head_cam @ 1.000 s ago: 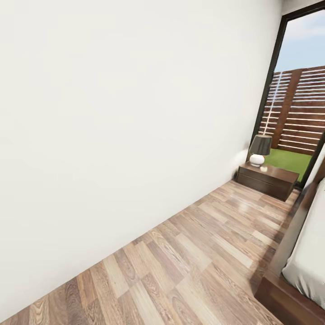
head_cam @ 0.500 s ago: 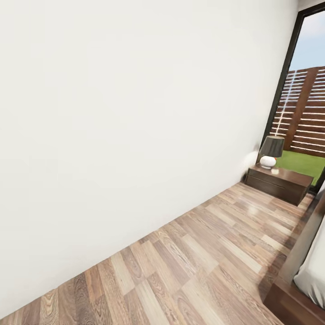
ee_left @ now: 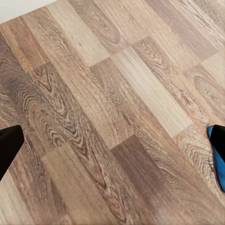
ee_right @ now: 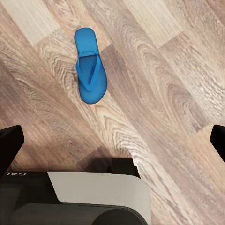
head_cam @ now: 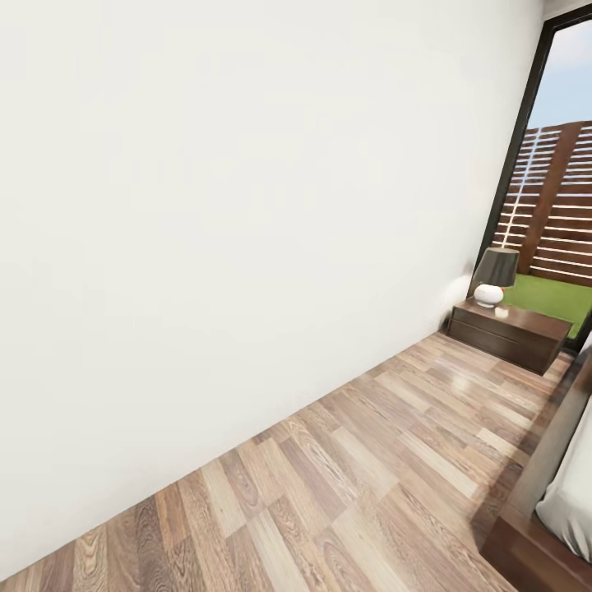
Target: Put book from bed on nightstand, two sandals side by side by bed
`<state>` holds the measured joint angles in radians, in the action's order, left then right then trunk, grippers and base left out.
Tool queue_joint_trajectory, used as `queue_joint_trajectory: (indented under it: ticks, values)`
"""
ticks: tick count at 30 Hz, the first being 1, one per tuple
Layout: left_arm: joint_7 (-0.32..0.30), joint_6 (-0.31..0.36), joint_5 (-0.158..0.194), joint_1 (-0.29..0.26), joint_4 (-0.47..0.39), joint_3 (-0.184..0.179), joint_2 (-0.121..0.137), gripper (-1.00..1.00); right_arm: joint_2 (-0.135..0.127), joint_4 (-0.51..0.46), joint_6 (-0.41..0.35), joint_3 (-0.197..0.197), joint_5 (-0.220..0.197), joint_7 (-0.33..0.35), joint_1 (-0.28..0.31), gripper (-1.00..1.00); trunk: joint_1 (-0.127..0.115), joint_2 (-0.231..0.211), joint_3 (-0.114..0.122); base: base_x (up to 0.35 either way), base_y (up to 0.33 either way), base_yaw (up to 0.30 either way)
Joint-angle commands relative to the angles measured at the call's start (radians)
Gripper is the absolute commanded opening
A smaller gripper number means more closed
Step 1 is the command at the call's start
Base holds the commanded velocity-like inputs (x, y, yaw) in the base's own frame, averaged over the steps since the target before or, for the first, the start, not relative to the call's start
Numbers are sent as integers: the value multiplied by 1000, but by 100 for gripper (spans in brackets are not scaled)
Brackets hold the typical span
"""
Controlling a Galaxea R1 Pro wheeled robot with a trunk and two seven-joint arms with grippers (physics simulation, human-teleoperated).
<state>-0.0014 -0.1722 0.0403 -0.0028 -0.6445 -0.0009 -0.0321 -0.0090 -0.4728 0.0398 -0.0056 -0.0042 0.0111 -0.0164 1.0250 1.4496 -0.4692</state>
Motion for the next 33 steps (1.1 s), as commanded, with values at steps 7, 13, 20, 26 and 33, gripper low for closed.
queue_joint_trajectory:
  ticks: [7,13,20,26,33]
  values:
    - [0,-4,3,0,0,-1,-1,100,0,-1,2,-1,0,1,0,100,0,0,-1,0,0,0]
    - [2,22,3,-1,-64,-2,-14,100,-1,-1,2,-1,0,4,0,100,0,0,-1,0,0,0]
    - [-142,406,5,-10,-458,-1,-21,100,-2,-1,2,-2,-2,7,0,100,0,0,-1,0,0,0]
    - [-482,658,9,-24,-716,2,-20,100,-2,-1,2,-1,-2,8,0,100,0,0,-1,0,0,0]
    - [-866,775,184,-27,-791,143,49,100,-2,-1,2,-2,-2,8,0,100,0,0,-1,0,0,0]
